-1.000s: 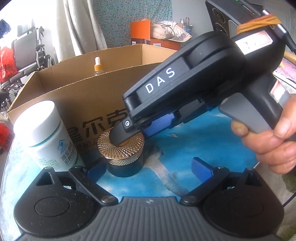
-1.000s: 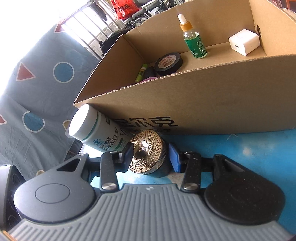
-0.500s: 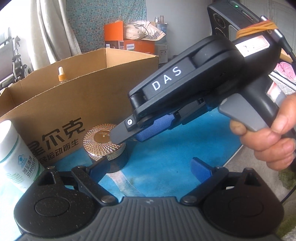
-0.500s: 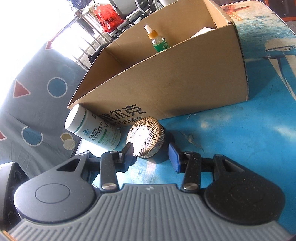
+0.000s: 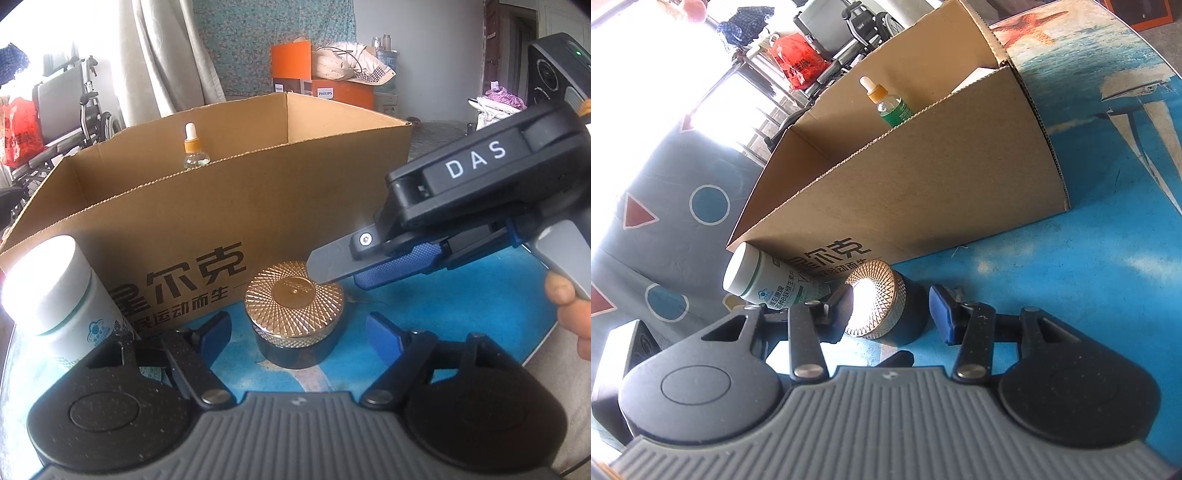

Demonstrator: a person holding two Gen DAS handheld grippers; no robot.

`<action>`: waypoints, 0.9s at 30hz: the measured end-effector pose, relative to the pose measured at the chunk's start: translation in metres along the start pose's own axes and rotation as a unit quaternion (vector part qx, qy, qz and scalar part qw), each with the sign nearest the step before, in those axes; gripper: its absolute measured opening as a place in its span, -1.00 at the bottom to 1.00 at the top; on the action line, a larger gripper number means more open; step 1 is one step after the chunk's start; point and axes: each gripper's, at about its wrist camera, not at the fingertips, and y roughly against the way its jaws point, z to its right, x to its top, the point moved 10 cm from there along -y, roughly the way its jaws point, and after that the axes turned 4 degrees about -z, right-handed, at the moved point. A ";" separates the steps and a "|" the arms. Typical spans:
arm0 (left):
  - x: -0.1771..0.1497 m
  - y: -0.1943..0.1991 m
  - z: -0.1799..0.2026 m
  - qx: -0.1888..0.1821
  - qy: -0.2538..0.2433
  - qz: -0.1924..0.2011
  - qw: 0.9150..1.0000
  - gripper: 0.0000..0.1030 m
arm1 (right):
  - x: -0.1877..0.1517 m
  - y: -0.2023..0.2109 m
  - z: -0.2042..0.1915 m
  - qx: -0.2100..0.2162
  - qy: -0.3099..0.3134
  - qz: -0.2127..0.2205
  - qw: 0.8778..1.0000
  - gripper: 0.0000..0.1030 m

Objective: Organize rigid objects
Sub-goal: 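Close the right gripper on the gold-lidded jar, then lift the jar with the right gripper and lower it into the box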

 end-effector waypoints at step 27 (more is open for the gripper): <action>0.000 -0.001 -0.003 -0.022 0.034 -0.010 0.999 0.11 | -0.005 -0.022 -0.013 -0.012 0.016 -0.013 1.000 -0.13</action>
